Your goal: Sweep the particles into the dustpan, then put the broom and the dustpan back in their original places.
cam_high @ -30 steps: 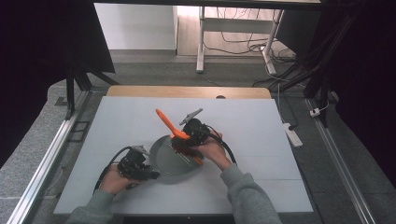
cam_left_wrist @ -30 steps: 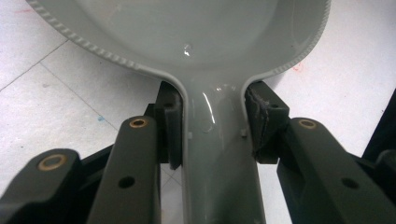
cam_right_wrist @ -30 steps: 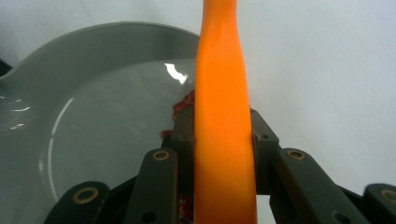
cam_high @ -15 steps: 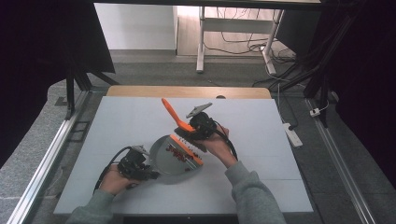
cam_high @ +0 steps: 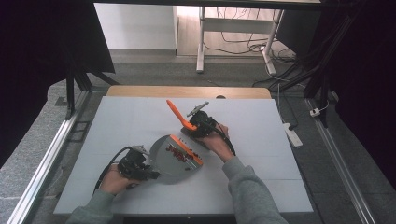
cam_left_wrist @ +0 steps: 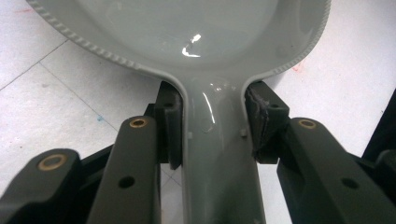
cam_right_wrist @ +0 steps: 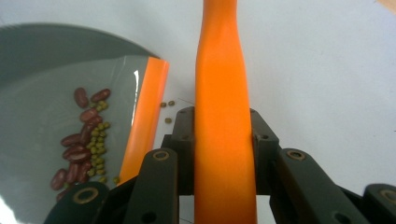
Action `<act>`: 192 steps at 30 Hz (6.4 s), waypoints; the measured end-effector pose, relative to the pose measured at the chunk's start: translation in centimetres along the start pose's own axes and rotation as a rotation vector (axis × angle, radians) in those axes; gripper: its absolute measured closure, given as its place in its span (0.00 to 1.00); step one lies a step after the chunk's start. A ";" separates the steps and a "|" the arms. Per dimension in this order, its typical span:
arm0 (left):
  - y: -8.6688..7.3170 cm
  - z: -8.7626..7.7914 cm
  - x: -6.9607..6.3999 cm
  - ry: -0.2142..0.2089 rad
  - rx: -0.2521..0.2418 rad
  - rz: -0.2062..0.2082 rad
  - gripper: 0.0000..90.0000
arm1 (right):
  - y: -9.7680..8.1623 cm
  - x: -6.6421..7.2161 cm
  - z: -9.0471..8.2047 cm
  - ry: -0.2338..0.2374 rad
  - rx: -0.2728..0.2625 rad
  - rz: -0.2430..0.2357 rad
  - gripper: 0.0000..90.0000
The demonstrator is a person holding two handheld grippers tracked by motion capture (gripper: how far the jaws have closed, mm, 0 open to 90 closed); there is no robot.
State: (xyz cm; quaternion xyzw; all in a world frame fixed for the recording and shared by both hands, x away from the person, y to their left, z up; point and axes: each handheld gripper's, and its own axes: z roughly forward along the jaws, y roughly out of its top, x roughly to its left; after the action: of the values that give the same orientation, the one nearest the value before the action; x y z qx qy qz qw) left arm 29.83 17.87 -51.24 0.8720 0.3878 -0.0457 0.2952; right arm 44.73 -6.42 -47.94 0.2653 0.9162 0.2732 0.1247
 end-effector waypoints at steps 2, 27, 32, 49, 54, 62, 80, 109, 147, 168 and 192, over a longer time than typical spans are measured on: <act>0.0 0.0 0.0 0.000 0.000 0.000 0.68 | 0.1 0.2 0.3 0.006 0.004 0.005 0.78; 0.0 0.0 0.0 -0.001 0.001 0.000 0.68 | 1.4 2.7 -2.6 0.095 -0.091 -0.068 0.78; 0.0 0.0 0.0 0.000 0.000 0.000 0.68 | 0.4 1.9 -3.9 0.059 -0.108 -0.037 0.78; -0.2 0.1 -0.1 0.006 -0.002 0.002 0.68 | -4.2 -0.4 -5.8 0.011 -0.108 0.043 0.78; -0.2 0.1 -0.1 0.008 -0.002 0.003 0.68 | -4.6 -0.9 -4.8 -0.004 -0.079 0.060 0.78; -0.2 0.1 -0.1 0.006 -0.002 0.003 0.68 | -4.4 -0.4 -3.6 0.002 -0.040 0.054 0.78; -0.2 0.1 -0.2 0.009 -0.001 0.003 0.68 | -4.1 2.3 -2.9 0.032 0.006 0.031 0.78; -0.2 0.2 -0.1 0.006 0.000 0.003 0.68 | -2.8 4.1 -5.0 0.132 -0.141 0.020 0.78; -0.5 -0.2 -0.2 0.028 -0.055 -0.002 0.68 | -6.1 -0.7 -7.4 0.047 -0.176 0.115 0.78; -1.6 -1.2 -0.6 0.053 -0.175 -0.060 0.68 | -9.0 -1.4 -11.3 0.051 -0.238 0.114 0.78; -2.5 -2.2 -0.8 0.099 -0.236 -0.137 0.68 | -13.0 -1.5 -13.5 0.105 -0.234 0.166 0.78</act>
State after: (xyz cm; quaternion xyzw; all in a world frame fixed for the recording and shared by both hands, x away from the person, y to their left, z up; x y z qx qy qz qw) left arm 27.21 19.88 -50.37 0.8038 0.4633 0.0236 0.3725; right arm 35.48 -22.30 -44.16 0.3094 0.8582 0.4009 0.0836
